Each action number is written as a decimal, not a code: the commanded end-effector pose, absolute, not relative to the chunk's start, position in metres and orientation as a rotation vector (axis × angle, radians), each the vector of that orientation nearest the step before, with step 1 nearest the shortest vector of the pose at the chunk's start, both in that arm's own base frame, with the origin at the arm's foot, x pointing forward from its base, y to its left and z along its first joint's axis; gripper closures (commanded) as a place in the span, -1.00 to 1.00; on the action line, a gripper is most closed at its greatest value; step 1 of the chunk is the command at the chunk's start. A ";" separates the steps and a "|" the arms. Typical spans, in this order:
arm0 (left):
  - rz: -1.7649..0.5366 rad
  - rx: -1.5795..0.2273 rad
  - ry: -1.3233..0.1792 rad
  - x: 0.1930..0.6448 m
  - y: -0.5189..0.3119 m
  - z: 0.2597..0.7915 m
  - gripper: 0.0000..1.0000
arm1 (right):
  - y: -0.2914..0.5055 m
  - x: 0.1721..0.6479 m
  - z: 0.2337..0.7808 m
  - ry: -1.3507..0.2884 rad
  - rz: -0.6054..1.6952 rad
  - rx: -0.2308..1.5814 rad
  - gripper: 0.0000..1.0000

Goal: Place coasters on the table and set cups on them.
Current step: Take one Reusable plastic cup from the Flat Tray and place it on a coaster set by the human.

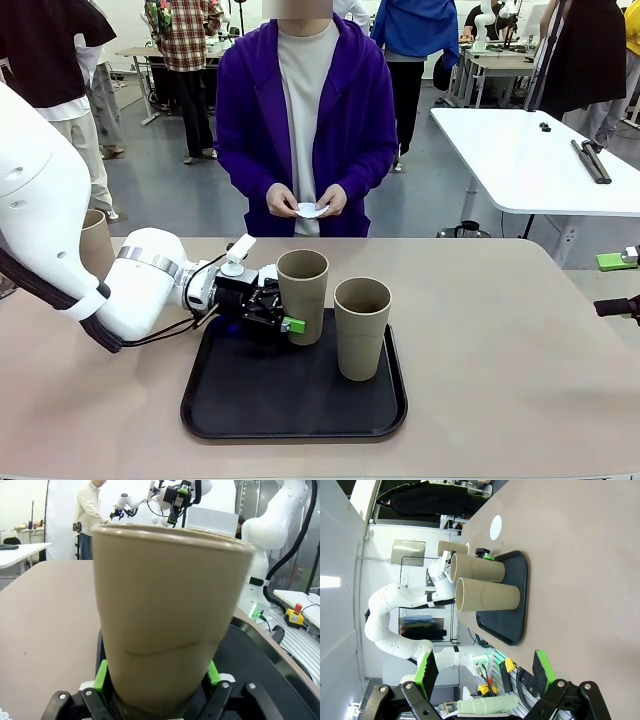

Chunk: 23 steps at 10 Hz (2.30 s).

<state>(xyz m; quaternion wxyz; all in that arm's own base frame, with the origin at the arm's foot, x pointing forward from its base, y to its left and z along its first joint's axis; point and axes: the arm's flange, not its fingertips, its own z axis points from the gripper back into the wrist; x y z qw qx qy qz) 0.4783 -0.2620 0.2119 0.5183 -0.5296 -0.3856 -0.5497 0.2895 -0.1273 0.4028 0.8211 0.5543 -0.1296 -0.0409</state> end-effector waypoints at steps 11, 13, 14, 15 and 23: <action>-1.221 -1.244 -0.906 0.465 -0.216 0.410 1.00 | -0.127 0.290 0.404 -0.283 -0.080 1.190 -1.00; -1.253 -1.235 -0.937 0.457 -0.209 0.434 1.00 | -0.127 0.290 0.404 -0.283 -0.080 1.190 -1.00; -1.279 -1.216 -0.914 0.450 -0.208 0.432 1.00 | -0.127 0.290 0.404 -0.283 -0.080 1.190 -1.00; -1.234 -1.228 -0.945 0.465 -0.213 0.436 1.00 | -0.127 0.290 0.404 -0.283 -0.080 1.190 -1.00; -1.219 -1.219 -0.994 0.548 -0.210 0.400 -0.65 | -0.127 0.290 0.404 -0.283 -0.080 1.190 -1.00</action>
